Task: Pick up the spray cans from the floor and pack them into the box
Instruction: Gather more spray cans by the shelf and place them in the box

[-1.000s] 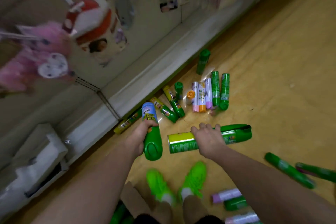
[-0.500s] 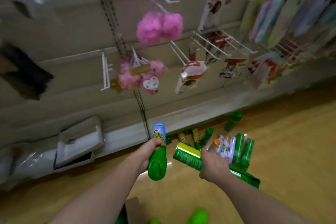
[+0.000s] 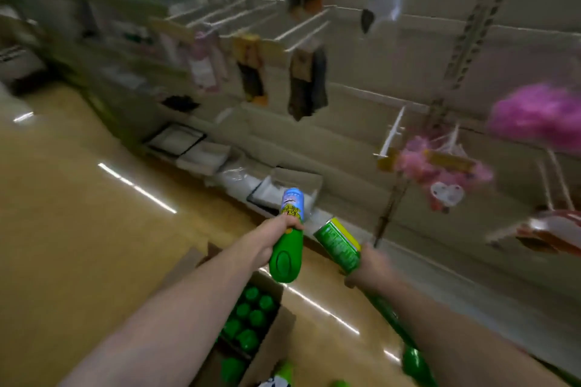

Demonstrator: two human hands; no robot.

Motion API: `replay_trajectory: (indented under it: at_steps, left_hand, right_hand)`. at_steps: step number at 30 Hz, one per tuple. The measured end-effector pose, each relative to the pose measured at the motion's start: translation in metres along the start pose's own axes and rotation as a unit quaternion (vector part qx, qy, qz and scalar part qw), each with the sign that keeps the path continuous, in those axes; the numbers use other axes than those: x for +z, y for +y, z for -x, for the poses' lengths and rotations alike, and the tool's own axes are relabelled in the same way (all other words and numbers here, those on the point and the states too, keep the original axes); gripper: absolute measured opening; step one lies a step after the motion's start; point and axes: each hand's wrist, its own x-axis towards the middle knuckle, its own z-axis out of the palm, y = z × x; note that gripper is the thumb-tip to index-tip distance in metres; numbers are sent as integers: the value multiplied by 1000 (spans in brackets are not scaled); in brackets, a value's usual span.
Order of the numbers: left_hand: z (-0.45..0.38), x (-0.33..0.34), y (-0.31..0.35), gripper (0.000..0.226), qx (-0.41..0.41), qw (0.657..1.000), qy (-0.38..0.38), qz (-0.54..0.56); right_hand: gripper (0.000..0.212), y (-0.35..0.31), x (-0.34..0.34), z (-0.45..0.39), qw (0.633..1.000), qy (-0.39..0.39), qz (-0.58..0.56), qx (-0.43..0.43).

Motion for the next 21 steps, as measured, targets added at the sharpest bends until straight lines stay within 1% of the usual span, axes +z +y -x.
replay_trajectory:
  at_steps: [4,7,12,16,18,21]
  left_hand:
    - [30,-58,-17,15,7,994,77,76]
    - [56,-103,-38,13,0,984,125,128]
    - [87,-181,-80,10,-12,959,199,200]
    - [96,-240,-116,13,-56,947,237,211]
    - [96,-267,-137,17,-88,942,251,203]
    - [98,-294,-172,27,-141,935,254,203]
  right_hand:
    - [70,-62,7,-11,991,-48,70,-108]
    - [69,-109,25,-11,980,-79,86,-160]
    - [58,-187,68,-2,950,-134,150,-237]
    - [64,-242,111,1,931,-179,196,-250]
    - [68,-266,133,3,928,-210,197,-237]
    - [77,-288,168,2,922,-251,208,-207]
